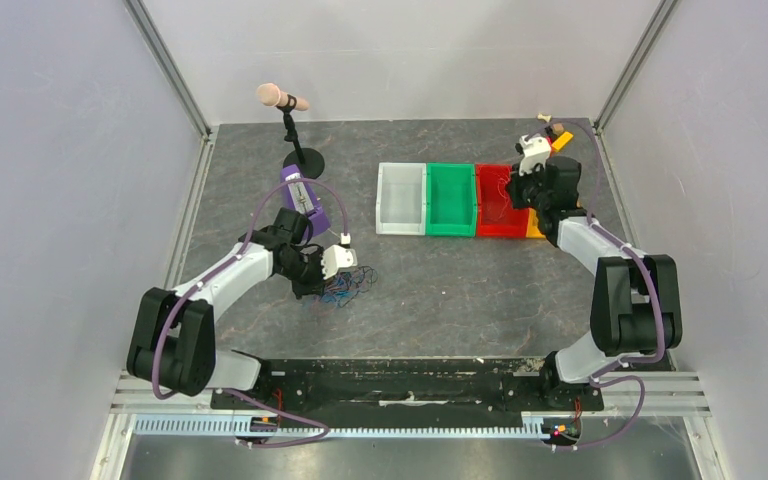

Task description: Untangle the cables

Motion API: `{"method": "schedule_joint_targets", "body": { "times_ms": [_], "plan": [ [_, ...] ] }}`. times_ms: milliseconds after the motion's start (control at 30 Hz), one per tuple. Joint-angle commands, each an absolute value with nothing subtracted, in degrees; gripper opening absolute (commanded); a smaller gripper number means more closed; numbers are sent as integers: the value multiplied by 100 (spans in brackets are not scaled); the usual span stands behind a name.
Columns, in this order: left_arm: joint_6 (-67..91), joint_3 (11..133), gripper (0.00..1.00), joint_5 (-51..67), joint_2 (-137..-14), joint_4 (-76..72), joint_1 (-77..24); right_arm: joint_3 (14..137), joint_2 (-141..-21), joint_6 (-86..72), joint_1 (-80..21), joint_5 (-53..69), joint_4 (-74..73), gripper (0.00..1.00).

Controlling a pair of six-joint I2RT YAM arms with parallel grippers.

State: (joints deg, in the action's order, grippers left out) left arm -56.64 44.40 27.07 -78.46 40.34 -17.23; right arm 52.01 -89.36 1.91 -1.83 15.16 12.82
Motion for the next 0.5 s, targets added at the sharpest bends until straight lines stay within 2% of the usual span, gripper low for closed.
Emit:
{"method": "schedule_joint_targets", "body": {
  "times_ms": [0,267,300,367,467],
  "plan": [
    [-5726,4662,2,2803,-7949,4034,-1748,5020,-8866,952,-79,1654,1309,0],
    [-5682,4825,2,2803,-8066,4051,-1784,5510,-9515,1267,-340,1481,498,0],
    [-5676,4826,2,2816,-8074,4052,-1793,5658,-9599,1245,-340,1472,389,3],
    [-5668,4817,2,2830,-8086,4052,-1819,5947,-9718,1222,-335,1460,105,21],
    [-5654,4816,2,2863,-8124,4037,-1890,6233,-9629,1197,-319,1436,-304,31]
  ]
}}
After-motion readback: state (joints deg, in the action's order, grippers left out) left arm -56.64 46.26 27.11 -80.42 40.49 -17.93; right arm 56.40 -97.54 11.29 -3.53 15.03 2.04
